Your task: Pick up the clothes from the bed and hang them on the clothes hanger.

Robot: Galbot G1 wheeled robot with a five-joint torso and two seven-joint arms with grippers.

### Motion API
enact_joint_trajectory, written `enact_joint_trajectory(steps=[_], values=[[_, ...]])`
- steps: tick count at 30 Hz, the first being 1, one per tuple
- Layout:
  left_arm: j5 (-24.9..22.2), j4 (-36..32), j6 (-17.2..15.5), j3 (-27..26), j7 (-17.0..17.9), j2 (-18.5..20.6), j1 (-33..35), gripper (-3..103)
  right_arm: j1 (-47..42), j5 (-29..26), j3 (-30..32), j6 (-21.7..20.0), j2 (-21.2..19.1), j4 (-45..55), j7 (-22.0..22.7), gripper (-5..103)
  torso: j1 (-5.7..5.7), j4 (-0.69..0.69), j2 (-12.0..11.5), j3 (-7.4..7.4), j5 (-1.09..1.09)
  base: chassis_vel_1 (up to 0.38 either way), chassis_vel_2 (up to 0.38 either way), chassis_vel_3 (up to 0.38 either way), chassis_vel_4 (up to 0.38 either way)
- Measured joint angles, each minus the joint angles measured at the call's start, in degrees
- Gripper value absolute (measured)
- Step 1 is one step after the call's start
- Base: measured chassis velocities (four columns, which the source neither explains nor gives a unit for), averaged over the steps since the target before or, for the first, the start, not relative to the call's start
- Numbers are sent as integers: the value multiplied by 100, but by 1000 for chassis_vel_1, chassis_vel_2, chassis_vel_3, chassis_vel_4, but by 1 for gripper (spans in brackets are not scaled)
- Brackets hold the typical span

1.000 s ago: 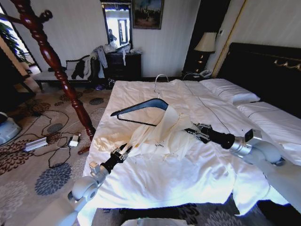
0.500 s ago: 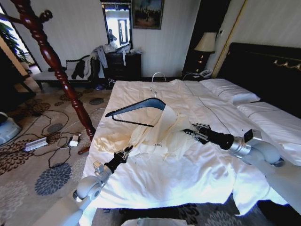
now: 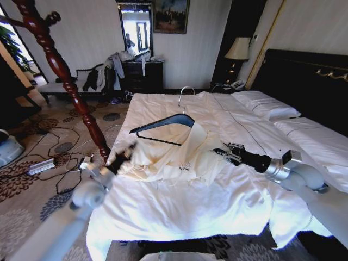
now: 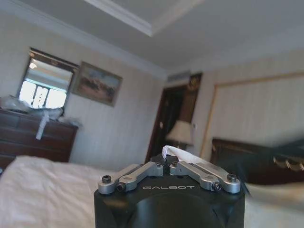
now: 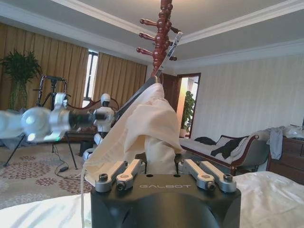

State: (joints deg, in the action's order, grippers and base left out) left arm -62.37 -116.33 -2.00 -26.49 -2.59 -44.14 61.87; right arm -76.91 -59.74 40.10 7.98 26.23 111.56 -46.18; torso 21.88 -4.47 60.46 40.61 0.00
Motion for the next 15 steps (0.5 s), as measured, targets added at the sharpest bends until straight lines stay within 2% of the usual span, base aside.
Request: enact_joint_trajectory(steps=[2,5,8,11,15], values=[[-91,22,-26,-11,18,33,-69,0,1,3,-6,0,1,4,0,23,0,0,0,0,0,0,0,0,0],[-603,184,-195,51,128,312,-603,0,-5,39,-24,-2,5,40,0,23,0,0,0,0,-1,0,0,0,0],[-741,206,-244,130,142,435,-801,0,-26,80,-23,-2,7,55,0,23,0,0,0,1,-2,0,0,0,0],[-976,106,-317,190,186,579,-1017,0,-64,200,-5,1,20,69,45,23,0,0,0,1,-2,0,0,0,0],[-1353,-304,-385,134,277,849,-1179,0,-127,452,-2,3,54,74,321,23,-1,0,0,0,0,0,0,0,0]])
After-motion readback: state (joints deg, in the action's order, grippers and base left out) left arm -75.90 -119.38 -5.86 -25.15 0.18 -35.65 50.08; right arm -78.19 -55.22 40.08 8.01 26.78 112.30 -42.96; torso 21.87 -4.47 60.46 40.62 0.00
